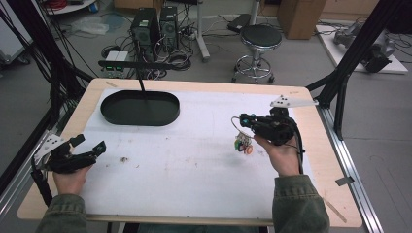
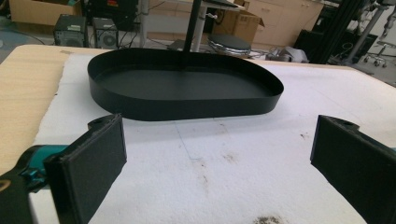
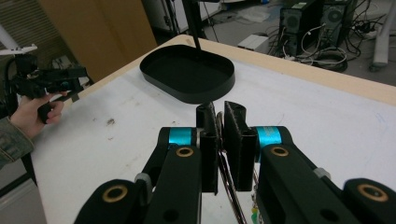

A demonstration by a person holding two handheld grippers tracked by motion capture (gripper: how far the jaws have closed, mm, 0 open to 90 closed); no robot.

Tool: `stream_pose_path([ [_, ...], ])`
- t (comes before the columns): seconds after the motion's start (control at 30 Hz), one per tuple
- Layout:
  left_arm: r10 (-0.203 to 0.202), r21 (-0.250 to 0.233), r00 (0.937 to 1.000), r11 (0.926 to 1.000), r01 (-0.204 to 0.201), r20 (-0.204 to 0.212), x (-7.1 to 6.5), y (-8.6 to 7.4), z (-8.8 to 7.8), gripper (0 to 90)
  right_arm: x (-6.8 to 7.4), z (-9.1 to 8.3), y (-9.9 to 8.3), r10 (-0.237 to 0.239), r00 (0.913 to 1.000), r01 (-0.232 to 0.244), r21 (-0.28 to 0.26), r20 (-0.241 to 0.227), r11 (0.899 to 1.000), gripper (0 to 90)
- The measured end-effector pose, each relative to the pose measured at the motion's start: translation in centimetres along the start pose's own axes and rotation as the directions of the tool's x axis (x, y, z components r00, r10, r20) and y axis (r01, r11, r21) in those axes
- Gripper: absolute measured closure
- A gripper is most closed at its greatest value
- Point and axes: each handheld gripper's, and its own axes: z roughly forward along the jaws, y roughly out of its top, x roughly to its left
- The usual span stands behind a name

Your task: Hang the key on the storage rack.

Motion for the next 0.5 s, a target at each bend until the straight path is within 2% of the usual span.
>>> stream_pose_path([
  [0.27,-0.002,0.002,1.0,1.0,0.002,0.005,0.1,-0.1,0.0,3.9,1.6,2.4,2.3,-0.033,0.9992,0.034,0.034,-0.022,0.999,84.4],
  [0.5,-0.003,-0.002,0.9999,1.0,0.003,0.016,0.1,0.0,0.1,3.9,2.2,5.9,4.2,-0.048,0.9964,0.051,0.036,-0.07,0.998,84.3],
])
